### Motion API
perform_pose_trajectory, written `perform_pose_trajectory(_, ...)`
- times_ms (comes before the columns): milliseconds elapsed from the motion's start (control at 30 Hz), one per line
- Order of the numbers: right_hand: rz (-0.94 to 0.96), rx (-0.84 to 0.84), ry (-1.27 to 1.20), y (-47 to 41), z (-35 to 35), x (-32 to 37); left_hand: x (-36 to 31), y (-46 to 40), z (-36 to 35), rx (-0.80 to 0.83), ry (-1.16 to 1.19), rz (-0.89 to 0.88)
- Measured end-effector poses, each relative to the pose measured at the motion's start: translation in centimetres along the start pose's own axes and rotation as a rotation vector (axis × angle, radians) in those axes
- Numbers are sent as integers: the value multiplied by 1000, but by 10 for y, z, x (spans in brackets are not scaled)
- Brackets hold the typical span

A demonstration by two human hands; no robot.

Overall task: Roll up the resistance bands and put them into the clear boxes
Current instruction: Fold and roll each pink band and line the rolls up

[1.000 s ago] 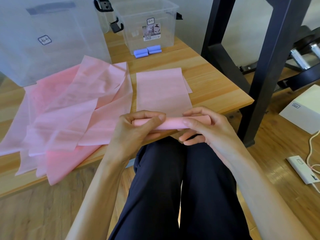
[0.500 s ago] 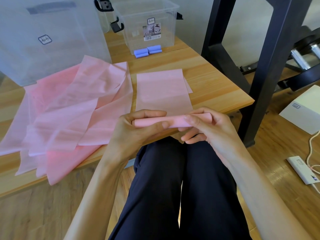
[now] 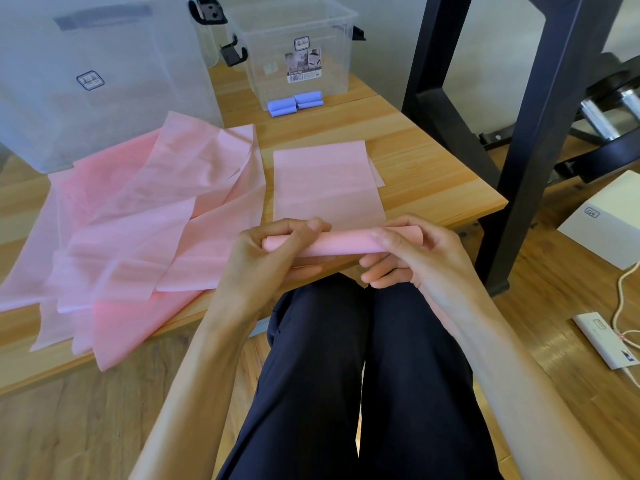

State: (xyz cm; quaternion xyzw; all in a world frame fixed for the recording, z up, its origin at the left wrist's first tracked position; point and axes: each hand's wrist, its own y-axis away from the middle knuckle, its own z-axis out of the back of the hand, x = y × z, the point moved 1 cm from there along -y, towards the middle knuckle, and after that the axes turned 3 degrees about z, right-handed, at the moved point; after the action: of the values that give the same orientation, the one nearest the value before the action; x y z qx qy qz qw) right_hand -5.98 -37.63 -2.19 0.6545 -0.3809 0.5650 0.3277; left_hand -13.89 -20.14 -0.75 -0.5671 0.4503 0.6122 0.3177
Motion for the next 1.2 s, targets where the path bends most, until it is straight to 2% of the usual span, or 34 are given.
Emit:
perform_pose_trajectory(100, -12, -41, -10, -1, 0, 1, 2, 1, 1, 54, 31, 8)
perform_pose_trajectory(300, 20, 41, 1, -1, 2, 0, 0, 3, 0, 38, 6, 2)
perform_pose_trajectory(833, 13, 6, 23, 0, 0, -4, -2, 4, 1, 71, -23, 3)
perform_pose_trajectory(1000, 10, 69, -3, 1, 0, -2, -2, 3, 1, 54, -36, 12)
perform_pose_trajectory(1200, 0, -7, 1, 0, 0, -4, -1, 4, 2, 91, -35, 12)
